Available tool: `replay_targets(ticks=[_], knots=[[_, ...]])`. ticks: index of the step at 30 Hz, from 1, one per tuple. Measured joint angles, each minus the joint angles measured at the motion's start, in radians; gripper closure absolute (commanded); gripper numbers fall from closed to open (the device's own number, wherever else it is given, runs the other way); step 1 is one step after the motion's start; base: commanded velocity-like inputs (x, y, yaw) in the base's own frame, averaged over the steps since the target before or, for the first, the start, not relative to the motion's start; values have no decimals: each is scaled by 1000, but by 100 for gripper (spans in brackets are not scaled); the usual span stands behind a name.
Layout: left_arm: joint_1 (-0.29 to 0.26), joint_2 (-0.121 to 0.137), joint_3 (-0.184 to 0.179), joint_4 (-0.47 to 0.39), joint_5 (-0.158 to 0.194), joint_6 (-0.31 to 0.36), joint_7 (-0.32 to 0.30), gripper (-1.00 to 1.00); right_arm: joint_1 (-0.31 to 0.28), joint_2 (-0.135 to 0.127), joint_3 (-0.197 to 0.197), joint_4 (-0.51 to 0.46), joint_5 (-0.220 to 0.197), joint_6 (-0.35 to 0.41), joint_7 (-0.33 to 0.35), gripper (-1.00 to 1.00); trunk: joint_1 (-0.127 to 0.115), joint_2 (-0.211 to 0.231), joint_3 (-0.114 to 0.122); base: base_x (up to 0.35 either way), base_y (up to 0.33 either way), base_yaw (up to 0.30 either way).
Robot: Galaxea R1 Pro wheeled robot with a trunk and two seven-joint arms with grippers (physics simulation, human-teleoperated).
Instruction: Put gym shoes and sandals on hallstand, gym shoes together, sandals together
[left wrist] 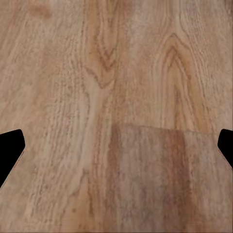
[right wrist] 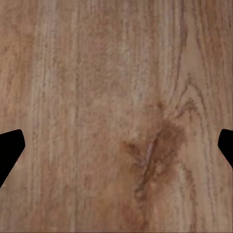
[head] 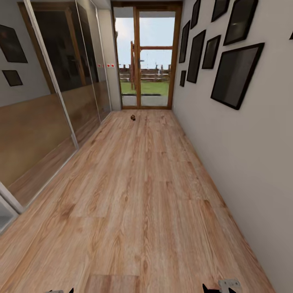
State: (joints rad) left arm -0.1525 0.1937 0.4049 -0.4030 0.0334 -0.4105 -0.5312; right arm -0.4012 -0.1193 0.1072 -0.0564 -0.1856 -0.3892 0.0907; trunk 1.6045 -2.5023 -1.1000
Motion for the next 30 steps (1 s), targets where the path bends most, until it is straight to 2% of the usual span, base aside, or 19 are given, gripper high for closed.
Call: replay_targets(ticks=[30], knots=[[0,0,0,0,0,0,0,-100,1,6,2,0,0,1,2,-100,0,0,0,338,0,0]])
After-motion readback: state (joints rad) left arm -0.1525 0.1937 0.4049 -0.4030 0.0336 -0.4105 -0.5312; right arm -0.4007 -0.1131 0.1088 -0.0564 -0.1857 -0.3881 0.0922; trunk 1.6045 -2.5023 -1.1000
